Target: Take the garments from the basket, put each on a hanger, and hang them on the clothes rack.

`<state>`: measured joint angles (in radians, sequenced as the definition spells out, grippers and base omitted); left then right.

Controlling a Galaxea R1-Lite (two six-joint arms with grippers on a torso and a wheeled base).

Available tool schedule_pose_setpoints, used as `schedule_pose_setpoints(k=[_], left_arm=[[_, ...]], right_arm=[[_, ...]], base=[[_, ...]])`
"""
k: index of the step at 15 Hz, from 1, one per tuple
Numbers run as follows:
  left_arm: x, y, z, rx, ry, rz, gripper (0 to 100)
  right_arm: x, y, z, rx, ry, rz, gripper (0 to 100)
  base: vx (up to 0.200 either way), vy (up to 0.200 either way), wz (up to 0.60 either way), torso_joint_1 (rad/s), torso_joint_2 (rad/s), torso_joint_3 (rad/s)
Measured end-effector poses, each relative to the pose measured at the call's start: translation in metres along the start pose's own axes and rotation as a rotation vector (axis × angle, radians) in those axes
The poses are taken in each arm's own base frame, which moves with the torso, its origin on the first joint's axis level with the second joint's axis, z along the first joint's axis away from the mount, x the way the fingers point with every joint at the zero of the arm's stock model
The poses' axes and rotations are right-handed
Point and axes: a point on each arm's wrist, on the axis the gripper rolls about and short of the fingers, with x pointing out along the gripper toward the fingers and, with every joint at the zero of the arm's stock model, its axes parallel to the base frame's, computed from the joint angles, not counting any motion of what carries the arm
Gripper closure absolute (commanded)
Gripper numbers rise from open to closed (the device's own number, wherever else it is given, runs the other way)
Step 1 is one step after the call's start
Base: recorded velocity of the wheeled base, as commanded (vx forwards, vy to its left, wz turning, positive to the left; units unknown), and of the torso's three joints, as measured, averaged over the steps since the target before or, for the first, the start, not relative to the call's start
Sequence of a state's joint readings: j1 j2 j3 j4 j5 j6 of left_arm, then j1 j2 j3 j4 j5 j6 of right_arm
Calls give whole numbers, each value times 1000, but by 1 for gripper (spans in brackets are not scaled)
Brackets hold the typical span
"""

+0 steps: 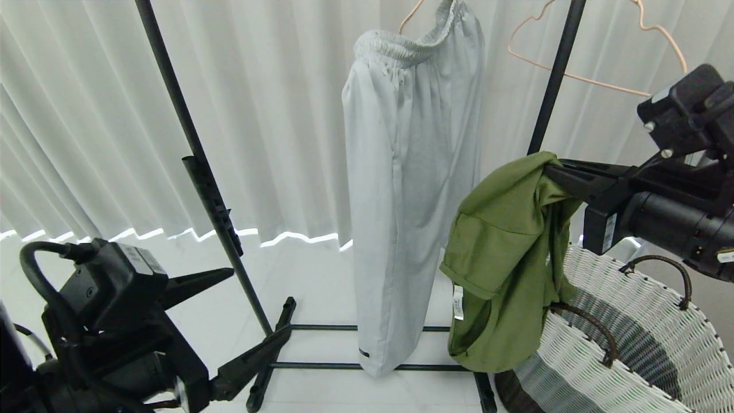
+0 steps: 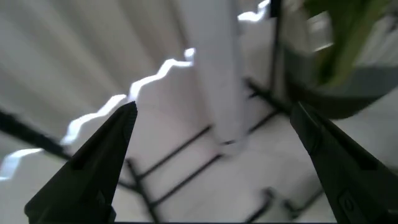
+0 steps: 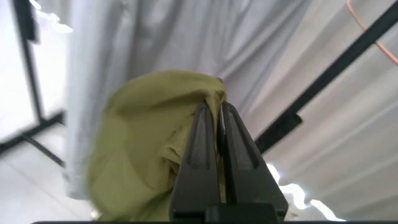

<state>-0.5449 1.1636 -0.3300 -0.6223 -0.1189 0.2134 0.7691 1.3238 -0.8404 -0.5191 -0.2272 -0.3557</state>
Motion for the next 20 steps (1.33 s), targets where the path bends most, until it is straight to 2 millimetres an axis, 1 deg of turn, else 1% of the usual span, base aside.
schedule_pose_setpoints(k=[1,3,5,7,9,12,13,15,16,20], left_arm=[[6,-9,7,-116,-11,-65,0],[23,-27,12,-222,20,-159,0],[43,-39,9,-259,86,-203,0],[70,-47,3,-292,157,-216,0],[100,-53,-3,-311,198,-219,0],[141,-59,-13,-325,176,-212,0],[151,-59,-18,-327,172,-211,0],[165,-61,-29,-330,189,-219,0],[170,-62,-33,-330,203,-228,0],[190,-65,-37,-349,209,-234,0]], right_arm=[[0,1,6,22,-17,10,100],[1,3,19,48,-48,25,100],[1,4,33,76,-69,45,100],[-2,6,43,98,-89,70,100],[-5,10,49,124,-108,95,100],[-9,15,54,136,-127,124,100],[-10,16,55,138,-130,131,100],[-11,16,55,150,-132,137,100],[-12,17,55,153,-132,140,100],[-14,23,57,157,-141,176,100]], base=[[0,0,0,0,0,0],[0,0,0,0,0,0],[0,0,0,0,0,0],[0,0,0,0,0,0],[0,0,0,0,0,0],[0,0,0,0,0,0],[0,0,0,0,0,0],[0,0,0,0,0,0],[0,0,0,0,0,0],[0,0,0,0,0,0]])
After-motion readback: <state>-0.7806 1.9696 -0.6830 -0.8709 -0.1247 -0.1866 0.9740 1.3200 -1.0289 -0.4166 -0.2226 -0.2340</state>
